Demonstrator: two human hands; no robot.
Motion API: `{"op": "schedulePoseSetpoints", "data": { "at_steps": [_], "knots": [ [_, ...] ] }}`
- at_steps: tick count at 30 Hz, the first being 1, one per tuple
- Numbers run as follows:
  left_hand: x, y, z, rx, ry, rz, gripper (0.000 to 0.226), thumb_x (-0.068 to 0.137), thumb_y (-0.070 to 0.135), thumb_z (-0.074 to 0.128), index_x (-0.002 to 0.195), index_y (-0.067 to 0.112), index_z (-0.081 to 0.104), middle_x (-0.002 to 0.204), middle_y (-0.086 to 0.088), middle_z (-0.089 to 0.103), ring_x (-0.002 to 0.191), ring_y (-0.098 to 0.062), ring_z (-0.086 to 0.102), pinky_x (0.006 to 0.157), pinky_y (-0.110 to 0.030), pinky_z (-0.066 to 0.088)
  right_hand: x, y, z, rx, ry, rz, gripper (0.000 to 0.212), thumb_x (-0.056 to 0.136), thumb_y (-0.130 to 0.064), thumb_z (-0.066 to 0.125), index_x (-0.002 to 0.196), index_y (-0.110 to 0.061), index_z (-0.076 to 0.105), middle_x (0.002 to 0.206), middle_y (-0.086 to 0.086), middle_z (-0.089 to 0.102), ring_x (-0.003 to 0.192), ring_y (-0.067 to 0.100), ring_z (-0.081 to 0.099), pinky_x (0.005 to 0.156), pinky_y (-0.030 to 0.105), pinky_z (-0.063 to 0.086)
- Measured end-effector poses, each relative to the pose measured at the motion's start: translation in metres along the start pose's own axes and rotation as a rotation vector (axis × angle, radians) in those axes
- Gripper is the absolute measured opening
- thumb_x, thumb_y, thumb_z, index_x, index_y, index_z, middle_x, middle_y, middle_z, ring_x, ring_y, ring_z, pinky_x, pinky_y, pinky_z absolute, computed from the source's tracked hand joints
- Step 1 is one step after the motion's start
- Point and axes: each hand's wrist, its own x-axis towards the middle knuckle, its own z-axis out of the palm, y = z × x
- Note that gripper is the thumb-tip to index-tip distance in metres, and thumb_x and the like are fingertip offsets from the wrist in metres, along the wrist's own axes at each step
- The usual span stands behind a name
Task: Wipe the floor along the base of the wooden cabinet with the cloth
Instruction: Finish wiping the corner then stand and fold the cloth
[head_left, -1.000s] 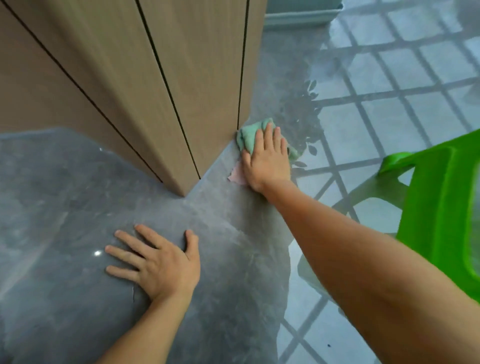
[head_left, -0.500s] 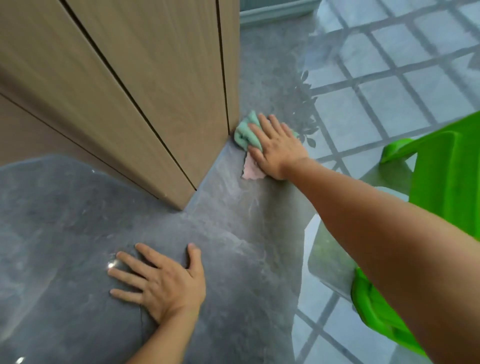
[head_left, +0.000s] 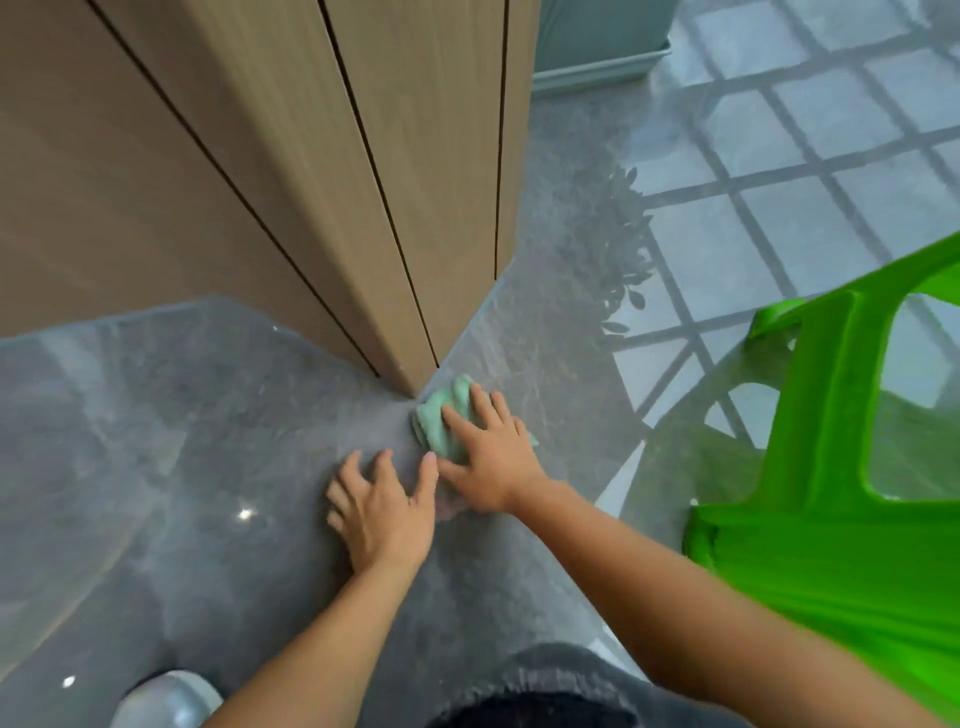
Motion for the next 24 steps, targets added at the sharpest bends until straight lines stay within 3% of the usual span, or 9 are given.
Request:
{"op": "schedulePoseSetpoints", "data": {
  "at_steps": [4, 6, 8, 11, 14, 16, 18, 21, 24],
  "knots": [
    [-0.002, 0.047, -0.008, -0.434, -0.318, -0.099, 0.025, 0.085, 0.026, 0.072, 0.099, 0.006, 0.066, 0.113, -0.022, 0.067, 0.106, -0.036, 0.065, 0.088, -0.041, 0.051, -0.015, 0.0, -0.03, 0.749, 0.114, 0.285, 0.08, 0.079, 0.004, 0.06, 0.152, -0.014, 0.031, 0.144, 0.02, 0.046, 0.126, 0.033, 0.053, 0.106, 0.039, 0.044],
    [0.004, 0.075, -0.017, -0.577, -0.46, -0.172, 0.013, 0.087, 0.017, 0.069, 0.092, 0.013, 0.058, 0.099, -0.017, 0.068, 0.08, -0.028, 0.066, 0.063, -0.035, 0.052, -0.021, 0.004, -0.051, 1.174, 0.088, 0.543, 0.069, 0.083, 0.005, 0.062, 0.146, -0.007, 0.036, 0.115, 0.017, 0.063, 0.078, 0.023, 0.067, 0.068, 0.036, 0.055],
    [0.008, 0.101, -0.029, -0.653, -0.575, -0.121, 0.014, 0.089, 0.009, 0.065, 0.084, 0.015, 0.054, 0.088, -0.014, 0.065, 0.066, -0.023, 0.059, 0.055, -0.03, 0.046, -0.031, 0.012, -0.08, 1.368, 0.065, 0.631, 0.042, 0.084, -0.001, 0.067, 0.124, 0.002, 0.056, 0.088, 0.015, 0.064, 0.06, 0.02, 0.059, 0.057, 0.034, 0.048],
    [0.015, 0.145, -0.068, -0.751, -0.791, -0.031, 0.011, 0.089, 0.001, 0.063, 0.087, 0.01, 0.056, 0.078, -0.013, 0.068, 0.063, -0.023, 0.063, 0.06, -0.033, 0.05, -0.057, 0.02, -0.134, 1.429, 0.162, 0.521, 0.022, 0.086, -0.007, 0.069, 0.108, -0.006, 0.069, 0.102, 0.015, 0.074, 0.089, 0.029, 0.07, 0.084, 0.044, 0.055],
    [0.012, 0.201, -0.125, -0.749, -1.012, 0.142, 0.018, 0.087, 0.003, 0.063, 0.103, 0.009, 0.058, 0.068, -0.009, 0.073, 0.05, -0.019, 0.065, 0.049, -0.03, 0.052, -0.089, 0.014, -0.197, 1.426, 0.316, 0.329, 0.013, 0.091, -0.014, 0.065, 0.101, -0.017, 0.074, 0.097, 0.004, 0.078, 0.084, 0.017, 0.074, 0.077, 0.036, 0.056],
    [-0.004, 0.243, -0.162, -0.754, -1.102, 0.25, 0.036, 0.084, 0.004, 0.067, 0.118, 0.007, 0.057, 0.092, -0.022, 0.074, 0.079, -0.03, 0.072, 0.075, -0.047, 0.06, -0.114, 0.003, -0.242, 1.428, 0.438, 0.237, 0.018, 0.094, -0.015, 0.06, 0.108, -0.014, 0.072, 0.104, 0.008, 0.078, 0.093, 0.022, 0.074, 0.082, 0.041, 0.058],
    [-0.034, 0.283, -0.194, -0.776, -1.175, 0.313, 0.045, 0.076, 0.005, 0.074, 0.118, 0.007, 0.056, 0.116, -0.029, 0.058, 0.106, -0.041, 0.049, 0.101, -0.061, 0.04, -0.145, -0.01, -0.282, 1.376, 0.635, 0.195, 0.021, 0.096, -0.011, 0.057, 0.113, -0.007, 0.068, 0.111, 0.016, 0.074, 0.104, 0.03, 0.071, 0.092, 0.046, 0.056],
    [-0.089, 0.334, -0.228, -0.799, -1.232, 0.423, 0.048, 0.069, 0.006, 0.076, 0.112, 0.01, 0.054, 0.117, -0.029, 0.051, 0.106, -0.039, 0.037, 0.08, -0.047, 0.034, -0.201, -0.034, -0.332, 1.205, 0.933, 0.18, 0.016, 0.094, -0.009, 0.058, 0.102, -0.015, 0.07, 0.102, 0.008, 0.076, 0.098, 0.02, 0.071, 0.09, 0.038, 0.056],
    [-0.135, 0.374, -0.256, -0.83, -1.32, 0.529, 0.053, 0.074, 0.009, 0.069, 0.125, 0.007, 0.057, 0.113, -0.026, 0.064, 0.091, -0.034, 0.065, 0.078, -0.045, 0.056, -0.254, -0.051, -0.37, 1.077, 1.126, 0.13, 0.021, 0.094, -0.006, 0.058, 0.091, -0.025, 0.066, 0.093, -0.008, 0.073, 0.088, 0.007, 0.068, 0.084, 0.027, 0.054]
  ]
}}
